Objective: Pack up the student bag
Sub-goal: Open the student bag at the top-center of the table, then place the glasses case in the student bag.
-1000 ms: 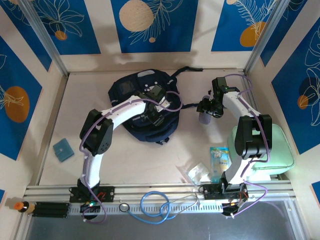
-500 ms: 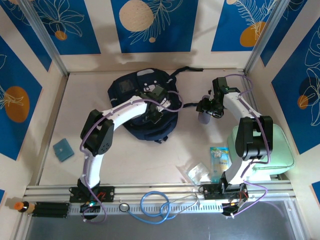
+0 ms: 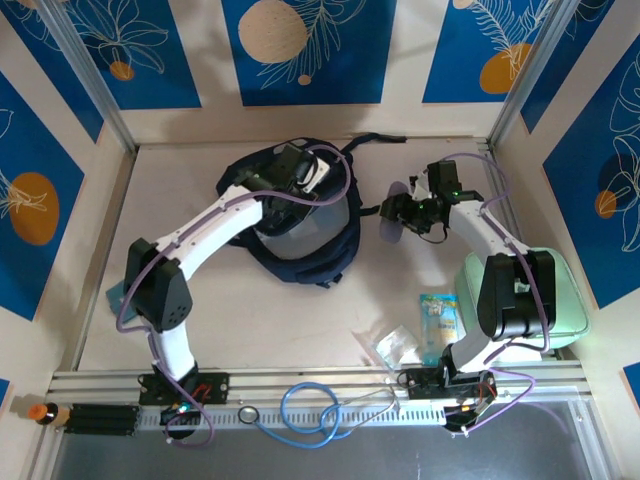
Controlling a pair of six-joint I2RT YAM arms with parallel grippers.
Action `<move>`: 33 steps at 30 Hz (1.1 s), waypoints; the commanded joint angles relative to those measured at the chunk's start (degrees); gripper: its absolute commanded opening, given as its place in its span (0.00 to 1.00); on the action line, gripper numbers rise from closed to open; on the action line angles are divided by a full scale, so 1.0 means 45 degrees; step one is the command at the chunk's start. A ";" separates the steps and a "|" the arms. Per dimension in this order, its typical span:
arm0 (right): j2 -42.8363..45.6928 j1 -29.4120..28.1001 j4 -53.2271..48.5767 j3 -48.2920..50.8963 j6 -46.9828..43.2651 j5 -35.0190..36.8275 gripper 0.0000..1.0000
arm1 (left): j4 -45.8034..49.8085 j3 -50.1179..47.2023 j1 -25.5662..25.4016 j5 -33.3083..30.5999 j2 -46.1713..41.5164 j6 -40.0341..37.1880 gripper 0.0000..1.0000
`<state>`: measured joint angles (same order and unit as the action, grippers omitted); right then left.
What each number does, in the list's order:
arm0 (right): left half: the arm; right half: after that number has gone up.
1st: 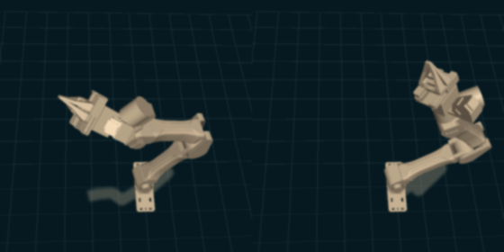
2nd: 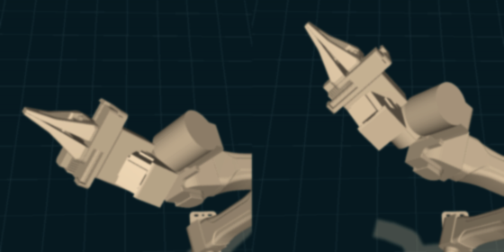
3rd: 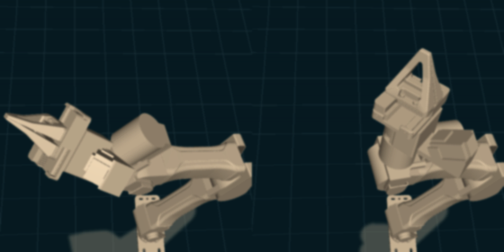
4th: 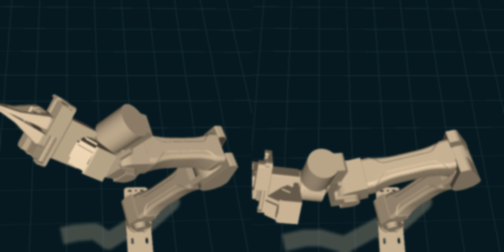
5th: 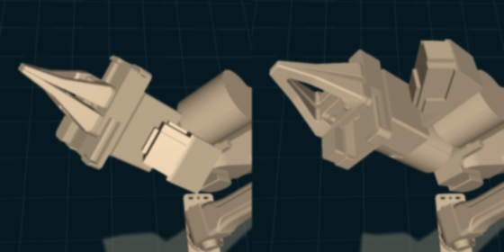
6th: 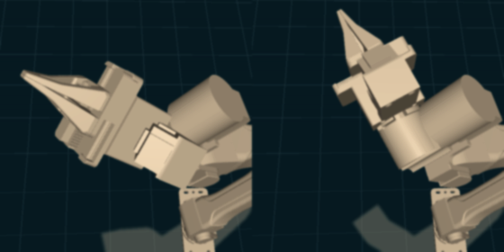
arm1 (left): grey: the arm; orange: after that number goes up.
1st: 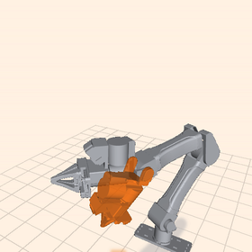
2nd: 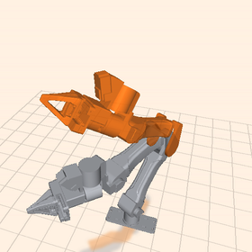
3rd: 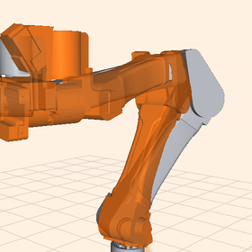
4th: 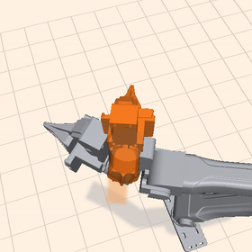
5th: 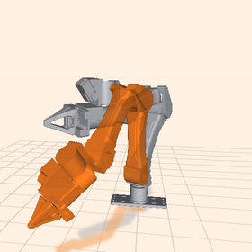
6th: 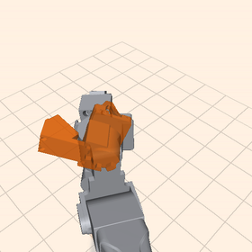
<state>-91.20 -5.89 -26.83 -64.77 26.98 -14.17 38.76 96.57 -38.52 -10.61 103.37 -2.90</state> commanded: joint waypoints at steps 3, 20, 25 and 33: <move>0.0174 -0.1534 0.1947 0.0137 0.1874 -0.1668 0.48 | -0.1697 0.0969 -0.0111 0.1206 -0.1177 0.0937 0.00; -0.2214 -0.3802 0.4028 -0.1512 0.7218 0.0464 0.49 | -0.2223 0.2992 -0.0111 0.1128 -0.0160 0.2069 0.00; -0.3992 -0.4118 0.3698 -0.3372 0.7563 0.0774 0.57 | -0.2305 0.2992 -0.0062 0.0801 -0.0029 0.2142 0.00; -0.3243 -0.4083 0.5381 -0.2028 0.6653 0.0409 0.85 | -0.1994 0.2974 0.0079 0.1010 0.0017 0.1943 0.00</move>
<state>-109.62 -24.34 -5.65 -76.36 58.50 -11.55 35.31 106.45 -38.61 -6.07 104.81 5.96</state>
